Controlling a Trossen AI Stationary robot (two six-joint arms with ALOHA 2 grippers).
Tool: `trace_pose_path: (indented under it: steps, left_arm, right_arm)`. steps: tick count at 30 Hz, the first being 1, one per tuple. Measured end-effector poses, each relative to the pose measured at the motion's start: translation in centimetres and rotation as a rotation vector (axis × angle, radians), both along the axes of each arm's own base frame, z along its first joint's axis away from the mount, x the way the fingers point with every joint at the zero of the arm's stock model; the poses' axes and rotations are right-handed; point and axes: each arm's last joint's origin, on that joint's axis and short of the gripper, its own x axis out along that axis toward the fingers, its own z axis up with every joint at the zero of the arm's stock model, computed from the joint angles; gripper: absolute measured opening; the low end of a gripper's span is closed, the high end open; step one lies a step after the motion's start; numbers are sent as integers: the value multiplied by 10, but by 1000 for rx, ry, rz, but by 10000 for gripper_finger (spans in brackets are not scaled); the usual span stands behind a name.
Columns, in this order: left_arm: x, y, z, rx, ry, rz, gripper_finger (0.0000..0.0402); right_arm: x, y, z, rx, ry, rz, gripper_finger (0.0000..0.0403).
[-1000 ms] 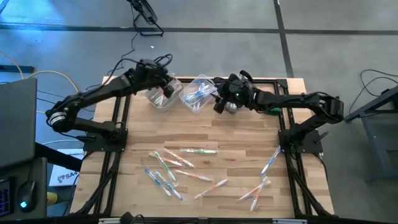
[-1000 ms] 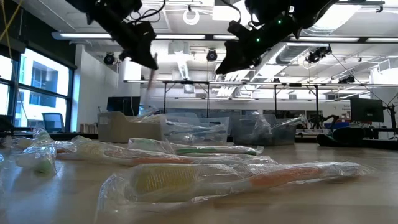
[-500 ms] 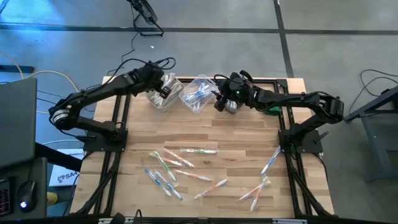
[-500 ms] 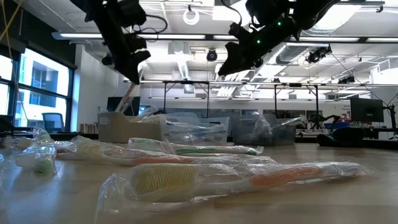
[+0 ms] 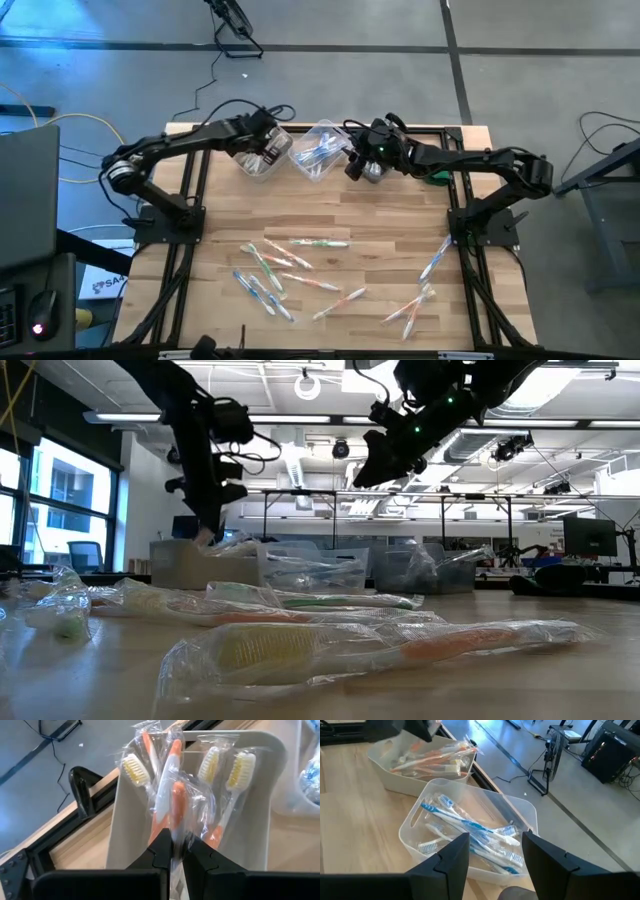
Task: Pick & Place Toothbrushes
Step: Put the orange toothbrush into the white bin
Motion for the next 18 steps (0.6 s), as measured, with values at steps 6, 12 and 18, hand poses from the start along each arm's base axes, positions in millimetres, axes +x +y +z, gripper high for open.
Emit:
trace_pose_path:
  steps: [6,12,18]
  left_arm:
    - [5,4,-9,-13,9,12,17]
    - [6,4,-10,-27,-5,3,22]
    - [8,5,-8,-8,-39,3,50]
  right_arm:
    - [0,0,0,1,0,0,174]
    - [0,0,0,0,1,1,174]
    - [0,0,0,-1,1,1,174]
